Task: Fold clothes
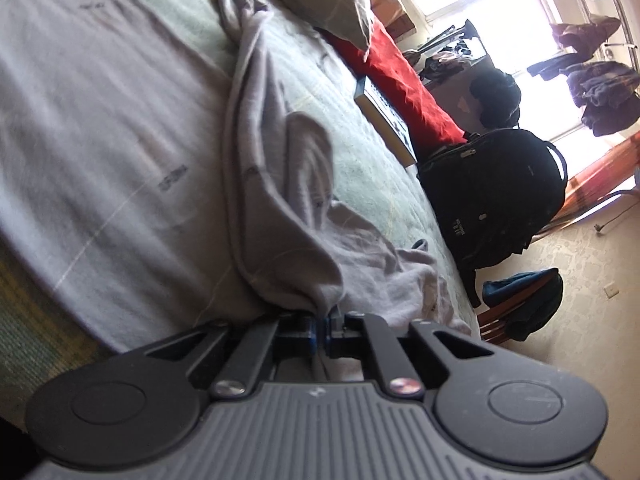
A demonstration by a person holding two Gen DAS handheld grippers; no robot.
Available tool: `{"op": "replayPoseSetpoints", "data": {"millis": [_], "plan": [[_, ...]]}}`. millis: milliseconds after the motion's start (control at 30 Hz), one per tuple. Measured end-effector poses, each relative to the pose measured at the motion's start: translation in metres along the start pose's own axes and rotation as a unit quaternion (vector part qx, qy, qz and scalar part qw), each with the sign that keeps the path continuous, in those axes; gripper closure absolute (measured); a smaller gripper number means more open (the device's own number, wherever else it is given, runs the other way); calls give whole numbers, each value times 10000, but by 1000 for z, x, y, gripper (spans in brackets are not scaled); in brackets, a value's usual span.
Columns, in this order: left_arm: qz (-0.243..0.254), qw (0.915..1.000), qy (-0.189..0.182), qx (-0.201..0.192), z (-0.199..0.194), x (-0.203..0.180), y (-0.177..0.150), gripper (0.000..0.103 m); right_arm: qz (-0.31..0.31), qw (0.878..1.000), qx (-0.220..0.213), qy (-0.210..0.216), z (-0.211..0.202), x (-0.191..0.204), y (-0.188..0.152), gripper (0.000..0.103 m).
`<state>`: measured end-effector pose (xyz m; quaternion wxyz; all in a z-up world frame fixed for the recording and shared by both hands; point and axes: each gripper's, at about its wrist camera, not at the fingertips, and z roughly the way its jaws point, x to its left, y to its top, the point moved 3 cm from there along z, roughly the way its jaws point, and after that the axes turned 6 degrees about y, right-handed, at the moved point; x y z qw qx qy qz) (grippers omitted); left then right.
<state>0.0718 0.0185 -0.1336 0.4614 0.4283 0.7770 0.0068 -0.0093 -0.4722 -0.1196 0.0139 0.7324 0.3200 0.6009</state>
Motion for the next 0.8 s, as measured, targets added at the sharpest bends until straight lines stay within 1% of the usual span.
{"op": "replayPoseSetpoints", "data": {"millis": [100, 167, 200, 300, 433, 533, 667, 800], "plan": [[137, 9991, -318, -260, -18, -17, 5, 100, -233, 9994, -163, 214, -14, 20, 14, 99], [322, 9981, -371, -376, -28, -28, 6, 100, -350, 9989, -188, 258, -21, 28, 22, 99], [420, 9974, -386, -429, -33, -34, 5, 100, -354, 9990, -169, 211, -22, 26, 22, 99], [642, 9967, -239, -440, -36, -39, 0, 100, -363, 9993, -111, 69, -25, 20, 23, 99], [545, 9984, 48, -157, -25, -24, -10, 100, -301, 9994, -25, -173, -27, 7, 21, 99], [598, 9979, 229, -67, -22, -17, -16, 100, -223, 9994, -13, -271, -29, -5, 17, 99], [627, 9977, 244, -45, -21, -15, -18, 100, -136, 9993, -19, -350, -34, -15, 12, 100], [772, 9965, 316, -89, -19, -15, -19, 100, -225, 9993, -30, -284, -40, -7, 10, 100]]}}
